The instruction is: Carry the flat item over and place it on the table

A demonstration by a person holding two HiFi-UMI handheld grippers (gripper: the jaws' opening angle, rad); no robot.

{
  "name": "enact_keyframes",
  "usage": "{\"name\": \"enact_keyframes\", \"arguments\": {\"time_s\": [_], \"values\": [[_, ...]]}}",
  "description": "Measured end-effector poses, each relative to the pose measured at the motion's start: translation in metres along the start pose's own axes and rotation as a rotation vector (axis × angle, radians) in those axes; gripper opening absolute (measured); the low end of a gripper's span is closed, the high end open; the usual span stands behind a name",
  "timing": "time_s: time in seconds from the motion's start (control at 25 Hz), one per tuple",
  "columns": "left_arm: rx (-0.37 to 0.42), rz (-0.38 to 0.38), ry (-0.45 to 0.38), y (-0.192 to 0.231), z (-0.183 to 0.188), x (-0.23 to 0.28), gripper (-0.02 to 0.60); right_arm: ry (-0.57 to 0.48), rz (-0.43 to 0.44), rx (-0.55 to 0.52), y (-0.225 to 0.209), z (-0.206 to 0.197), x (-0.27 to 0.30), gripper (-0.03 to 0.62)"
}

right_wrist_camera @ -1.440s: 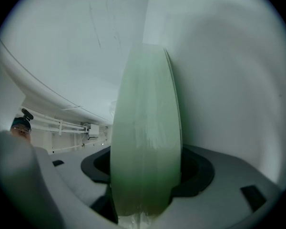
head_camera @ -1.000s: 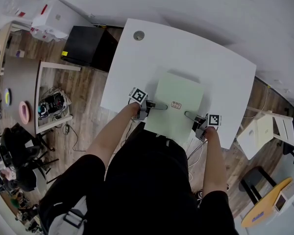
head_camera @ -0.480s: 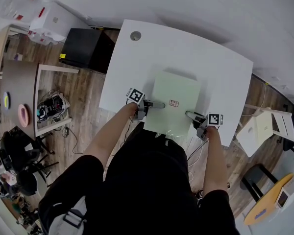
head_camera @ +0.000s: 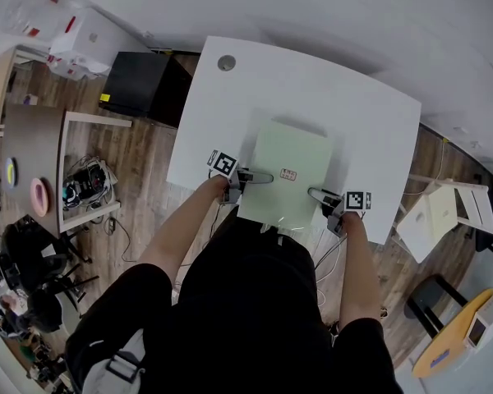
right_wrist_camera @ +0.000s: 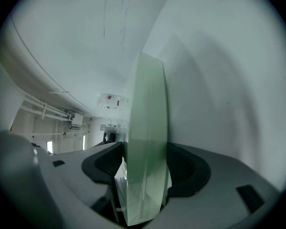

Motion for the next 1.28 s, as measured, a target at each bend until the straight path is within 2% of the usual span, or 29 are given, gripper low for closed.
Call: {"name": "enact_keyframes", "arguments": {"time_s": [0.2,0.4,0.52,0.6,0.64,0.76,0.84,1.08,1.28], "values": [[0.005,-0.007,0.041,-0.004,-0.007,-0.005,0.359,-0.009,-0.008,-0.011,0.0,-0.001,0.0,0.308],[0.006,-0.015,0.046,-0.006,-0.009,-0.012,0.361,0.003,-0.025,-0.032,0.0,-0.003,0.0,0.304],[0.015,0.002,0.029,-0.006,-0.007,-0.017,0.364,-0.012,-0.034,-0.038,-0.002,-0.003,-0.003,0.282],[-0.015,0.005,0.001,-0.006,-0.006,-0.022,0.364,-0.047,-0.027,-0.013,-0.003,-0.002,-0.005,0.281],[-0.019,0.02,-0.006,-0.005,-0.005,-0.026,0.364,-0.064,-0.018,-0.001,-0.003,-0.001,-0.006,0.278],[0.043,0.109,0.006,0.007,-0.002,-0.037,0.364,-0.073,0.025,0.011,0.001,-0.003,-0.002,0.28],[0.045,0.117,0.009,0.007,-0.003,-0.038,0.364,-0.071,0.032,-0.003,0.006,-0.005,0.006,0.281],[0.052,0.111,-0.04,0.006,0.007,-0.029,0.364,-0.073,-0.07,-0.054,0.005,-0.001,0.015,0.281],[0.058,0.101,-0.047,0.007,0.016,-0.035,0.364,-0.051,-0.111,-0.08,0.006,0.001,0.017,0.281]]}}
Point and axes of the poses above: the fingertips, and each gripper's own axes: x forward along the fingers, y to its left, z out of its top, the point moved 3 cm from there along -x, backward along the fingers, and after that the axes turned 5 degrees about -y, right-handed, at the moved point
